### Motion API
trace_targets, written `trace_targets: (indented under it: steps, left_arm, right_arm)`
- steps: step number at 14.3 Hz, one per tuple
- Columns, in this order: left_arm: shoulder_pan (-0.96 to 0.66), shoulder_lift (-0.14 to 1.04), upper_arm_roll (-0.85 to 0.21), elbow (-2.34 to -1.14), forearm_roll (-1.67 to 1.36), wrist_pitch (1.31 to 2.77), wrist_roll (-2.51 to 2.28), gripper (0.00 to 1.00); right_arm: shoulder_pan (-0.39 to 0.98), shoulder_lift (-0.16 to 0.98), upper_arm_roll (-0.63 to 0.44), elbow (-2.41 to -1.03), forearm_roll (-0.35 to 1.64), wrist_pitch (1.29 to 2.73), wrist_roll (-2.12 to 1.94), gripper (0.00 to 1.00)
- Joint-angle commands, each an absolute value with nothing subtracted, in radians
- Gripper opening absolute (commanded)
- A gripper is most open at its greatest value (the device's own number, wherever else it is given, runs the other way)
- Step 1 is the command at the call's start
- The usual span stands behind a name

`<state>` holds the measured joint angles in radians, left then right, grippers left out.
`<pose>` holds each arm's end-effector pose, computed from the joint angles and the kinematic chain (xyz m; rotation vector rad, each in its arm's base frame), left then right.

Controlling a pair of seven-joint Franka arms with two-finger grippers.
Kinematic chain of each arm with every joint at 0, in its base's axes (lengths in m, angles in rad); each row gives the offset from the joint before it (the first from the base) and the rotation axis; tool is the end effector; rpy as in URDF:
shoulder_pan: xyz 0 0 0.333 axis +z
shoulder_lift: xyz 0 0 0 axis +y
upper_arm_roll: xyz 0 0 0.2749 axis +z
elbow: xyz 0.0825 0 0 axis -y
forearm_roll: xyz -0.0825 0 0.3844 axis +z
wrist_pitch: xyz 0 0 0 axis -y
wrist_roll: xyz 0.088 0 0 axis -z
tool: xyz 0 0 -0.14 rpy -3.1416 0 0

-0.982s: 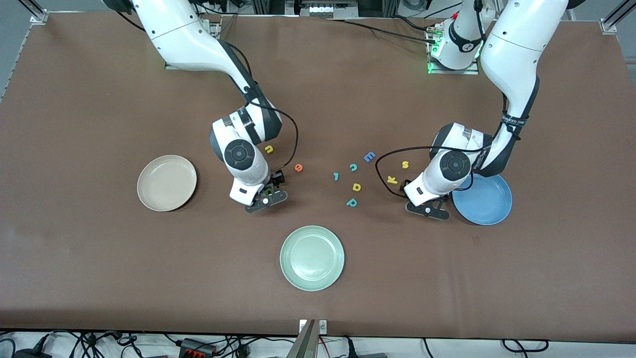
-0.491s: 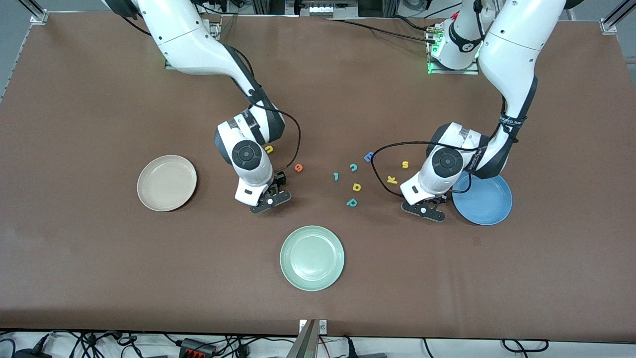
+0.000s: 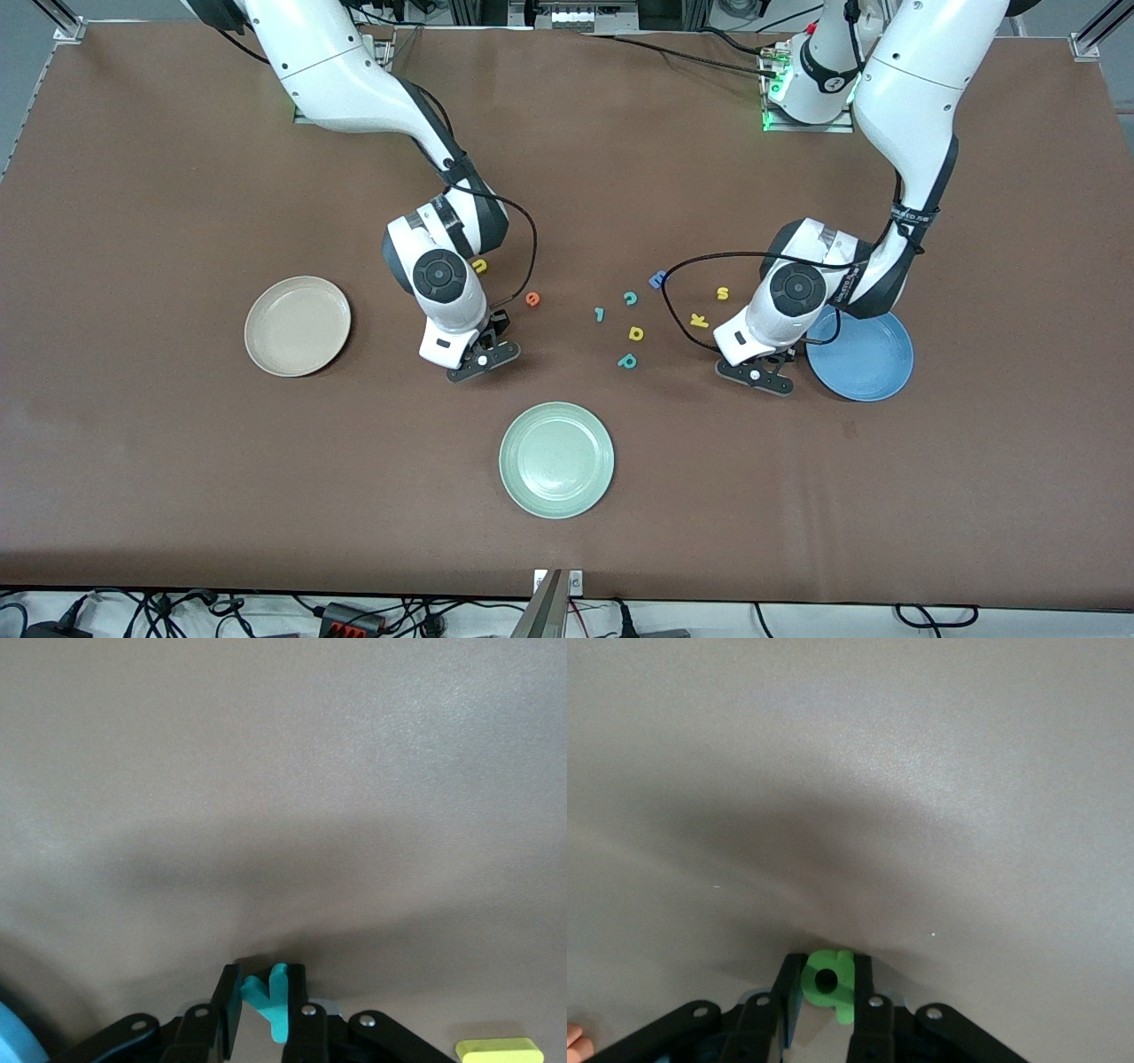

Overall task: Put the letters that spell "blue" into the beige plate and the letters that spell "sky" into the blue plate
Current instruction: 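Release y onto the blue plate while the right gripper releases 9 onto beige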

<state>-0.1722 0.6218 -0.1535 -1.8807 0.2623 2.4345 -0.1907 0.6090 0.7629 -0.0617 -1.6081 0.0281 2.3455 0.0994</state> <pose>0.5724 -0.1899 0.1076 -3.0180 0.4774 0.0505 0.5630 0.3467 0.1150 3.0355 0.6861 -0.0239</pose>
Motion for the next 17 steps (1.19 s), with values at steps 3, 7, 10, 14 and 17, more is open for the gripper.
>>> trace_targets:
  steps: [3, 7, 10, 14, 17]
  left_arm:
    - [-0.153, 0.568, -0.143, -1.868, 0.290, 2.377, -0.199, 0.15]
    - [-0.115, 0.540, -0.143, -1.749, 0.290, 2.121, -0.192, 0.15]
    - [-0.017, 0.540, -0.143, -1.746, 0.290, 2.089, -0.074, 0.16]
    - [0.074, 0.555, -0.150, -1.759, 0.285, 2.102, 0.051, 0.43]
    - [0.064, 0.558, -0.159, -1.759, 0.281, 2.100, 0.041, 1.00]
  right_arm:
    - [0.598, 0.767, -0.071, -1.577, 0.024, 2.342, 0.089, 0.14]
    - [0.485, 0.692, -0.107, -1.580, 0.028, 2.214, 0.097, 0.14]
    - [0.336, 0.643, -0.107, -1.588, 0.023, 2.050, 0.071, 0.14]
    - [0.241, 0.533, -0.109, -1.734, 0.023, 2.000, 0.069, 0.14]
    - [0.230, 0.483, -0.132, -1.867, 0.014, 2.023, 0.069, 0.15]
